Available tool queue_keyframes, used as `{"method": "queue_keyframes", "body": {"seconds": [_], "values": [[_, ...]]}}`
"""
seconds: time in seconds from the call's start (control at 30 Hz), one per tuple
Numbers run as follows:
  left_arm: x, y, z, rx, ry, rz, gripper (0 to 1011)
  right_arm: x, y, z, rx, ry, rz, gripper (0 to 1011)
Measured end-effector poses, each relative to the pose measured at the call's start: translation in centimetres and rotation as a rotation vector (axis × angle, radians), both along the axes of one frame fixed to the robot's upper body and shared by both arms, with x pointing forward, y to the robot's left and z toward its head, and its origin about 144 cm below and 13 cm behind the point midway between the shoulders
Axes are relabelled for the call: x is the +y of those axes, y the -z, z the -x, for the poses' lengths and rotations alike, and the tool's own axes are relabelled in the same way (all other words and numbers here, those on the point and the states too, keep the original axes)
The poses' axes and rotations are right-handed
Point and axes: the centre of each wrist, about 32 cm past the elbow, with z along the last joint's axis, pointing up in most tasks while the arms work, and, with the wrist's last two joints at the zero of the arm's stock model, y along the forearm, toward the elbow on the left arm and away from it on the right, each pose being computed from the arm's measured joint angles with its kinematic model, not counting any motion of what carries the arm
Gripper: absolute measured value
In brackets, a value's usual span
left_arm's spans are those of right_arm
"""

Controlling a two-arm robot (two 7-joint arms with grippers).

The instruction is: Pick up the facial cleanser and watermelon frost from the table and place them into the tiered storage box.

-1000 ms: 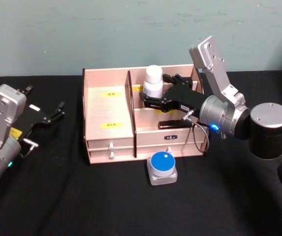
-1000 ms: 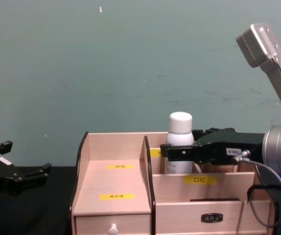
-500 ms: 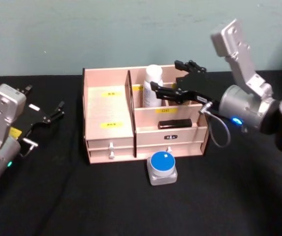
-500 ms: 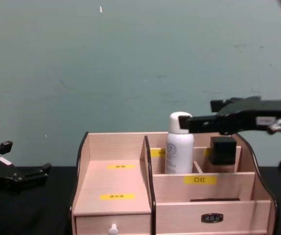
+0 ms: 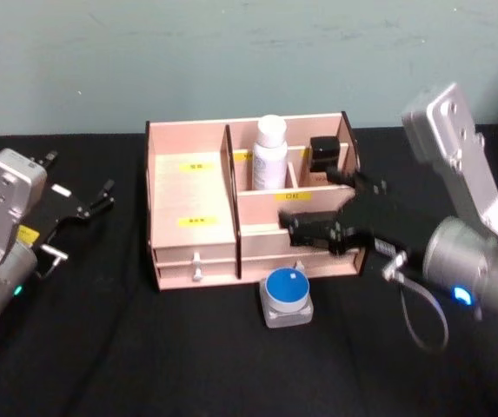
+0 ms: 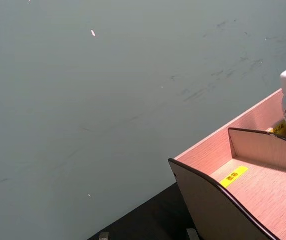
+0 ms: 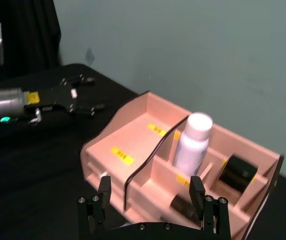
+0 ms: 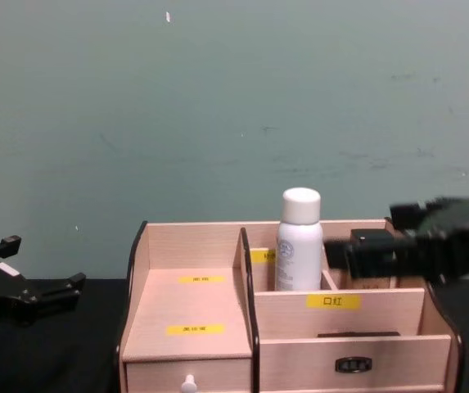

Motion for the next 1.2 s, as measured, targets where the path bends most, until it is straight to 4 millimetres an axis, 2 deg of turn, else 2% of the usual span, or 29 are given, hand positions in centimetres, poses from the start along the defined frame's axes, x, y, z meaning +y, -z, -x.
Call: {"method": "queue_keyframes", "body": {"seconds": [0.03, 0.23, 0.43, 0.73, 1.2], "values": [[0.0, 0.0, 0.0, 0.000, 0.000, 0.000, 1001, 0.2, 0.1, 0.9, 0.015, 0.005, 0.007, 1000], [0.0, 0.0, 0.0, 0.000, 0.000, 0.000, 1001, 0.5, 0.9, 3.5, 0.058, 0.025, 0.062, 1000], [0.0, 0.0, 0.0, 0.000, 0.000, 0.000, 1001, 0.7, 1.8, 5.0, 0.110, 0.049, 0.120, 1000], [0.0, 0.0, 0.0, 0.000, 0.000, 0.000, 1001, 1.0, 3.2, 5.5, 0.177, 0.082, 0.168, 1000], [0.0, 0.0, 0.0, 0.000, 0.000, 0.000, 1001, 1.8, 5.1, 4.5, 0.240, 0.082, 0.168, 1000]]}}
